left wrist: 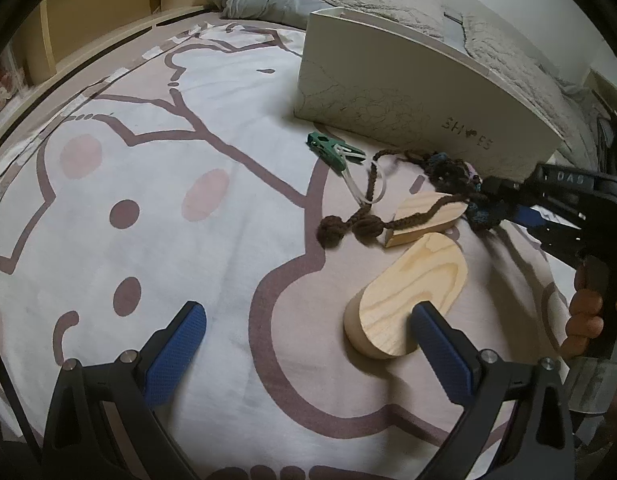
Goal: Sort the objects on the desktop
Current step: 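Close the right gripper on the blue-and-brown crocheted pouch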
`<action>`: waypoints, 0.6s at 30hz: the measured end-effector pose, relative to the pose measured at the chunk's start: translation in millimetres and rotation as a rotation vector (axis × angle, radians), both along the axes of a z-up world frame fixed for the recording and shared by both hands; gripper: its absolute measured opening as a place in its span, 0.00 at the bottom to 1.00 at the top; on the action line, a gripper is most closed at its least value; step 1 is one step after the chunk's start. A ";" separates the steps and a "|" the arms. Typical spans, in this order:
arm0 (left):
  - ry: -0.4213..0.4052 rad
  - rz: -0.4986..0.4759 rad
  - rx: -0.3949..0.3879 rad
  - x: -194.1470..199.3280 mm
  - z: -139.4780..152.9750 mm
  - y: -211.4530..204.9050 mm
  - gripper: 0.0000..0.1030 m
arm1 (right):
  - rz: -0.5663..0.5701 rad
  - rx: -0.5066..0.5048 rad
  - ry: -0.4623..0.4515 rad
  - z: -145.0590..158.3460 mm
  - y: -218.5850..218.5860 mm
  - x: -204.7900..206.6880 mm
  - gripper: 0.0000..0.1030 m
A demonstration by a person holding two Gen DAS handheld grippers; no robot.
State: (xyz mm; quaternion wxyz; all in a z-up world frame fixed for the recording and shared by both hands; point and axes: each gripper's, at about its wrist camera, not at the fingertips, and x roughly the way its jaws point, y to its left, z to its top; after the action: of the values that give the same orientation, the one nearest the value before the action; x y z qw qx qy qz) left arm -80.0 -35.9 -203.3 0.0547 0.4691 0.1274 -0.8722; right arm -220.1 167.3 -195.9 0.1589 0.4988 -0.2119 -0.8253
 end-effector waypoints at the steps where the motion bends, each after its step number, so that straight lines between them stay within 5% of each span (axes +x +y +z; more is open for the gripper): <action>1: 0.008 -0.004 0.013 0.7 0.9 -0.2 1.00 | -0.010 -0.017 0.005 0.9 4.1 2.0 0.21; 11: 0.092 -0.017 0.131 5.0 11.9 -2.7 0.98 | -0.092 0.022 0.043 13.6 32.9 18.9 0.20; 18: 0.099 -0.037 0.122 2.7 12.6 1.5 0.98 | -0.193 0.073 0.088 28.2 68.6 38.7 0.20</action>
State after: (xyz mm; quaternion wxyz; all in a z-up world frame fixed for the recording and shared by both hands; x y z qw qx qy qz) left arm -77.3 -34.5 -190.6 0.0035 0.4303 0.1740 -0.8857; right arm -181.4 235.9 -167.7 0.0695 0.4450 -0.2215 -0.8649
